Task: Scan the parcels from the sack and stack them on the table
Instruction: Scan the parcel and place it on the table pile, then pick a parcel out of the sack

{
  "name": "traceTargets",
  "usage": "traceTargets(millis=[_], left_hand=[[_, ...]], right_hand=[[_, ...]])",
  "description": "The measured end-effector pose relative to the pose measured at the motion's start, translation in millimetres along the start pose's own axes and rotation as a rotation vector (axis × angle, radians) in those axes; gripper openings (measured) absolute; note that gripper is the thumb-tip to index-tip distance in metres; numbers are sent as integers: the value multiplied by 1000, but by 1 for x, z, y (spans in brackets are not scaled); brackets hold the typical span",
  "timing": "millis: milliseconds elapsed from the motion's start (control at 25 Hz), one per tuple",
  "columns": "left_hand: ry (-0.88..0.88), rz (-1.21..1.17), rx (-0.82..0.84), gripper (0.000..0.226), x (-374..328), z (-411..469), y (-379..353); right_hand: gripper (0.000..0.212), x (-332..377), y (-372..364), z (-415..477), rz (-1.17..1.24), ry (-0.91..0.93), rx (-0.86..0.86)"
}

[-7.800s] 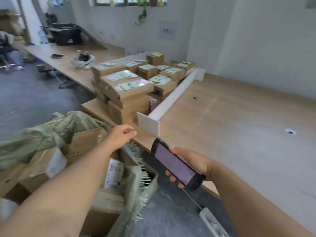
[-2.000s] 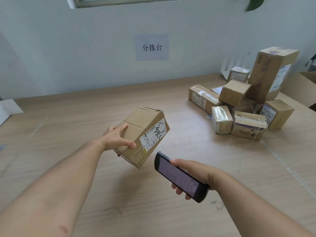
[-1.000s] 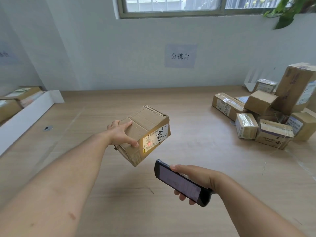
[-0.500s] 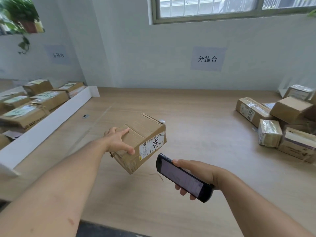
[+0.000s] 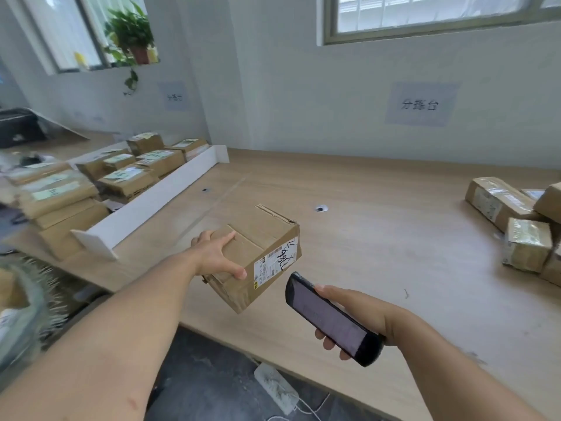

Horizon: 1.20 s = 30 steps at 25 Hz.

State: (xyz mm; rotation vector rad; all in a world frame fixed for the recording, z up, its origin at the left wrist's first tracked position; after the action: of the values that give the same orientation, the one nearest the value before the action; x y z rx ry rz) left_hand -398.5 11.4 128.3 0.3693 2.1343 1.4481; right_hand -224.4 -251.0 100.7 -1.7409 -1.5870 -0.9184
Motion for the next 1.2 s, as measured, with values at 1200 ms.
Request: traceTargets(millis=[1200], left_hand=[[862,-293,-376,114,574,-244,94]], right_hand=[[59,165,-498,236,-337,-86,627]])
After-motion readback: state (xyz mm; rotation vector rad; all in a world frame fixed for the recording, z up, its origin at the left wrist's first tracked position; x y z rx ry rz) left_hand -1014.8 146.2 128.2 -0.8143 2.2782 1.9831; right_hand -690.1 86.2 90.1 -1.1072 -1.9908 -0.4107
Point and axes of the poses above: each hand's wrist, its own z-axis towards the middle knuckle, its own y-axis out of the back of the hand, x = y × z, the point moved 1 cm from there along z, towards the middle knuckle, and after that the axes turned 1 degree about z, right-handed, at the moved point
